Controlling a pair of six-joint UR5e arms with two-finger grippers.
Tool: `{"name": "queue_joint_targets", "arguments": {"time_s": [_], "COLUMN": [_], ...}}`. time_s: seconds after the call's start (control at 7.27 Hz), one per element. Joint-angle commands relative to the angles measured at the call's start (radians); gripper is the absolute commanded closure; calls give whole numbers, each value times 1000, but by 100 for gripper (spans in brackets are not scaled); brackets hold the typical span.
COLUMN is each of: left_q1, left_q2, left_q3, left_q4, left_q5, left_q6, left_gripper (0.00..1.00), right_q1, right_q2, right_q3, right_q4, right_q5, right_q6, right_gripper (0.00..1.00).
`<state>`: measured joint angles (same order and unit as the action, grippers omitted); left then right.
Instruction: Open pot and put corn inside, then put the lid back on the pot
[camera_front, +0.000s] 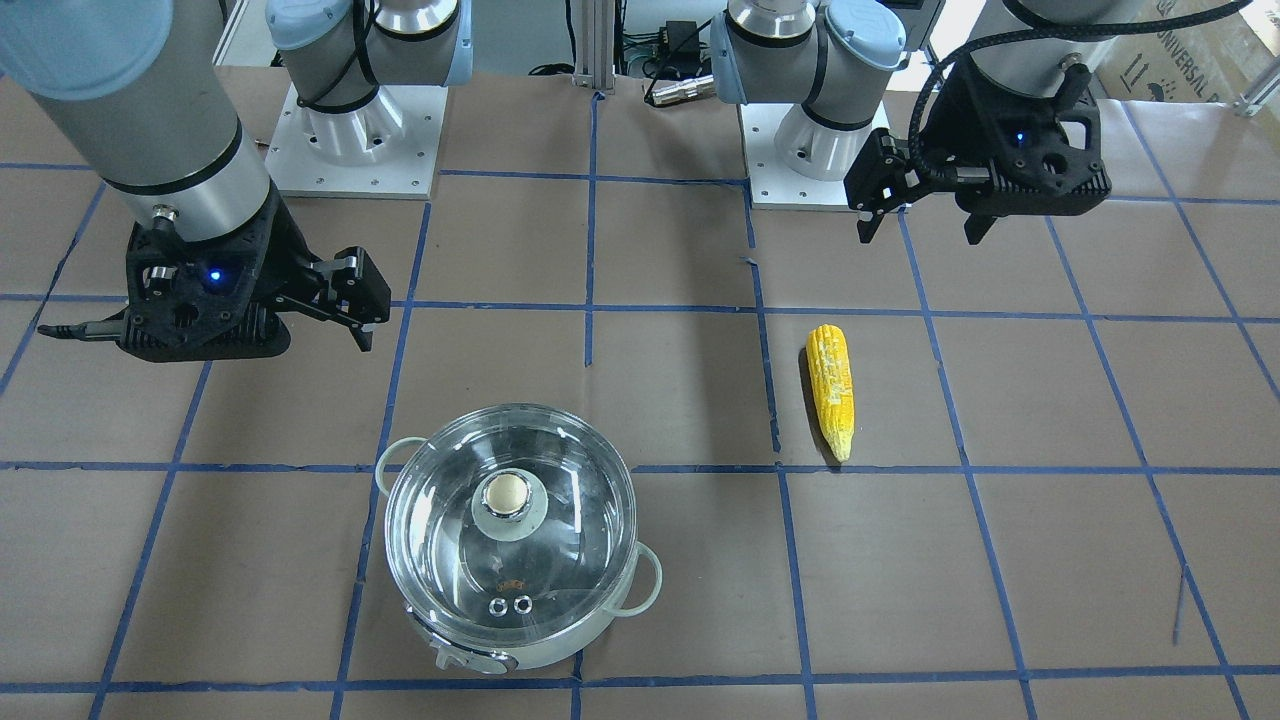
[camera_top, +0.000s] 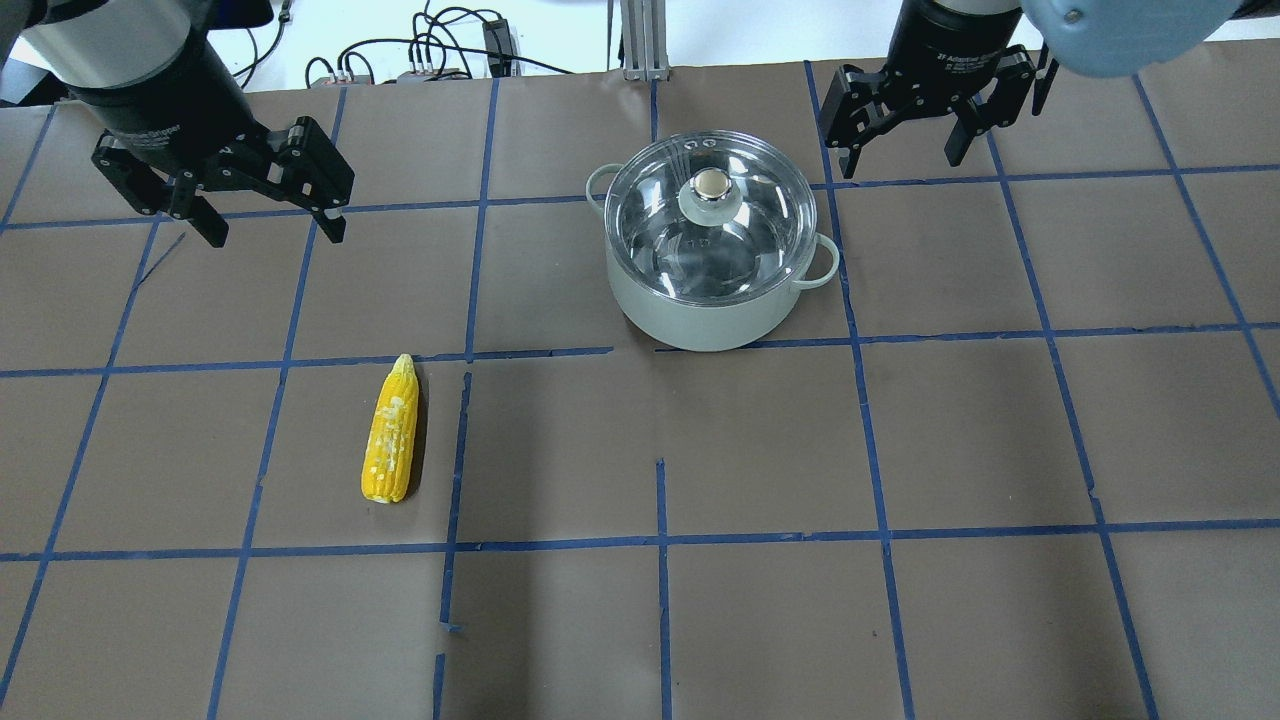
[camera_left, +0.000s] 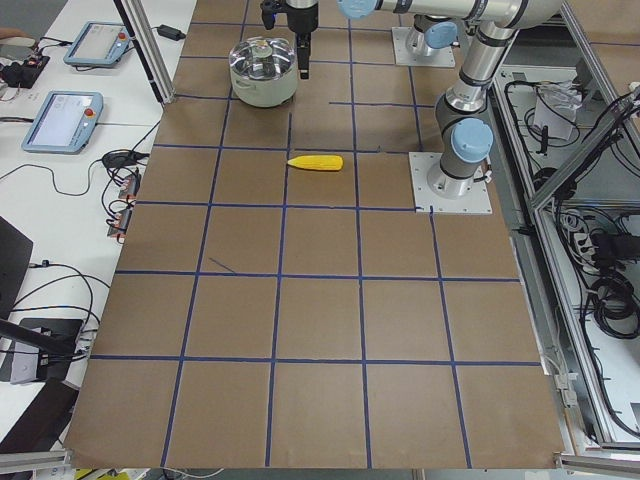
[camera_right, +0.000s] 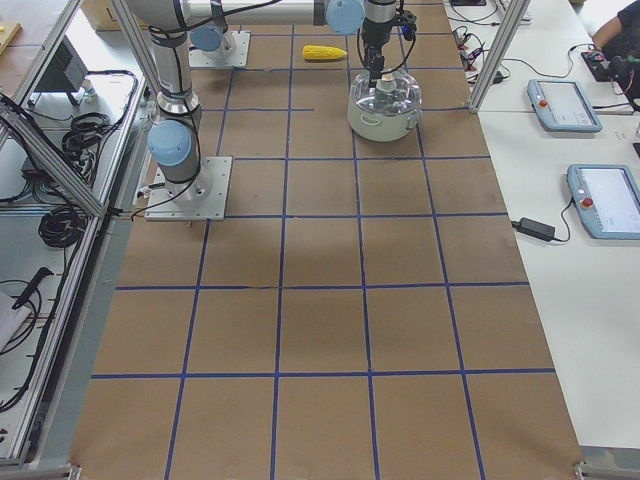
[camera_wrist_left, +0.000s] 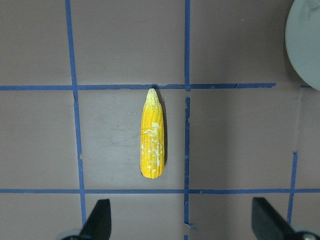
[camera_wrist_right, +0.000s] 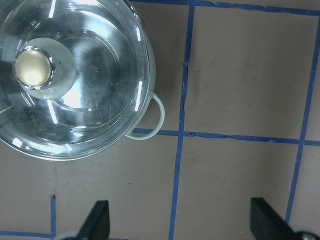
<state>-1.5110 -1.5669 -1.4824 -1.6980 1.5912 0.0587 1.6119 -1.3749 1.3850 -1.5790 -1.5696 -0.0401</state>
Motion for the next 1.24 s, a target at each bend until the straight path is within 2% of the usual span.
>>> {"name": "queue_joint_targets", "arguments": {"time_s": [0.0, 1.1], "left_q1": [0, 3], "left_q2": [4, 2], "left_q3": [-12, -13], "left_q4": [6, 12], "left_q5": [1, -4], "left_q6": [-2, 10], "left_gripper": [0, 0], "right_q1": [2, 2], "right_q2": [-1, -1], "right_q3": [-1, 0], "right_q4": [1, 1], "right_q5": [3, 5], "right_q6": [-3, -1], "right_gripper": [0, 0]}}
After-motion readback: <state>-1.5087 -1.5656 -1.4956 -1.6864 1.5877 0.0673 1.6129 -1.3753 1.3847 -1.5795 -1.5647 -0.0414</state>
